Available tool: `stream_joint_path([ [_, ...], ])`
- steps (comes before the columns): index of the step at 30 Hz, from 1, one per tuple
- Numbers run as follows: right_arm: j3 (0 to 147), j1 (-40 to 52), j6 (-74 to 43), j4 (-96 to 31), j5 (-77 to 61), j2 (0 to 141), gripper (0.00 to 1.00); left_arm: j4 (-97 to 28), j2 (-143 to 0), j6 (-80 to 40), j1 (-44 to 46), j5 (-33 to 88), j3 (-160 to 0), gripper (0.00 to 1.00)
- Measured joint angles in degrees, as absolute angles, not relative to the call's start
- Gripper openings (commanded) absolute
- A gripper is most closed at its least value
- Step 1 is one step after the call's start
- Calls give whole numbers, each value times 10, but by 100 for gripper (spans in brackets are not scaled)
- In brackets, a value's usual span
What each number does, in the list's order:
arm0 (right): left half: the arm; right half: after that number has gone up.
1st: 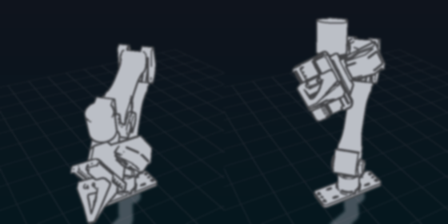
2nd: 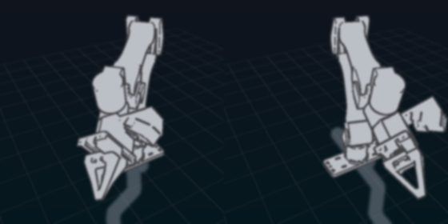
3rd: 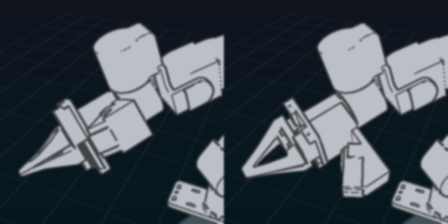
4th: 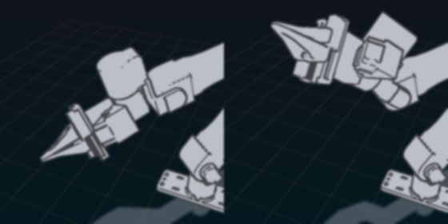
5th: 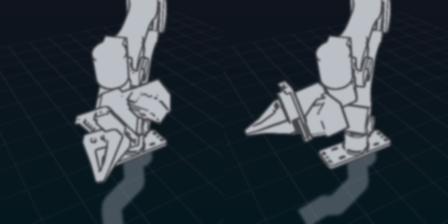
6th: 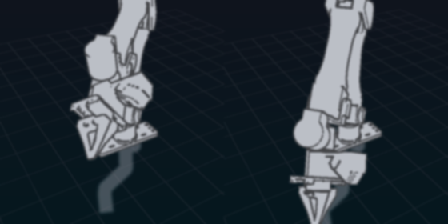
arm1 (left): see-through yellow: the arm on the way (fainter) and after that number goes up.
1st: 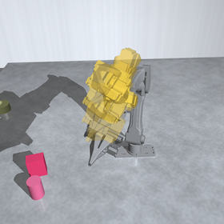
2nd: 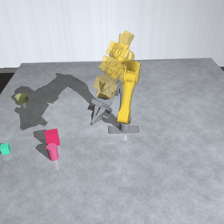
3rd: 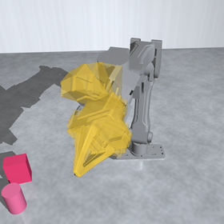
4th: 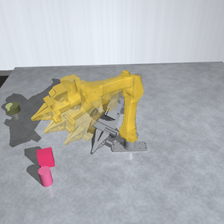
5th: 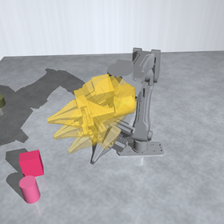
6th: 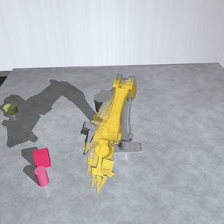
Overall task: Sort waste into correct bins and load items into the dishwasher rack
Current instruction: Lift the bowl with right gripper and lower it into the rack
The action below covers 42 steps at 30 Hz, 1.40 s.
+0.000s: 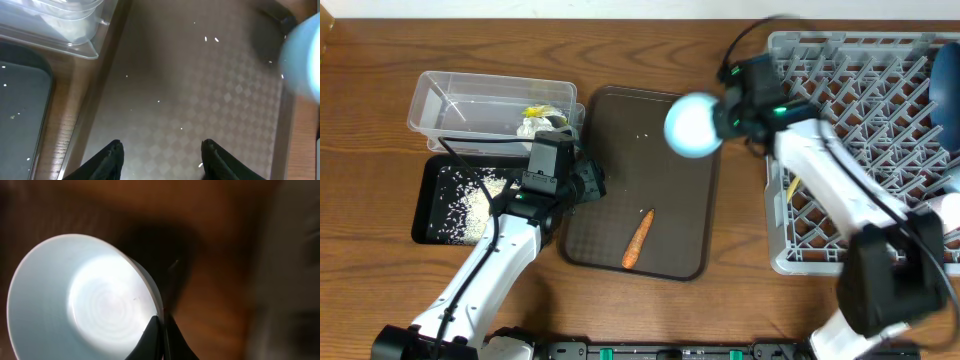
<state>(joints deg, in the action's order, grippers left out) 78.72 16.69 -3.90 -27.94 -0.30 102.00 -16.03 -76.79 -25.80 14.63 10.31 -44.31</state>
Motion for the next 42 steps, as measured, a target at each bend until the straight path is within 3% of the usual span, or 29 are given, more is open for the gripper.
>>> stream_joint_path([
  [7,807,114,57,-236,157,924,1,-160,-768,-258,146,103,-443,53],
  [18,806,31,283,-95,447,954,1,-161,-768,-258,146,103,-443,53],
  [29,806,-37,378,-88,485,1033,1,-161,-768,-258,146,103,-443,53],
  [42,806,-39,347,-154,461,1046,1,-161,-768,-258,146,103,-443,53],
])
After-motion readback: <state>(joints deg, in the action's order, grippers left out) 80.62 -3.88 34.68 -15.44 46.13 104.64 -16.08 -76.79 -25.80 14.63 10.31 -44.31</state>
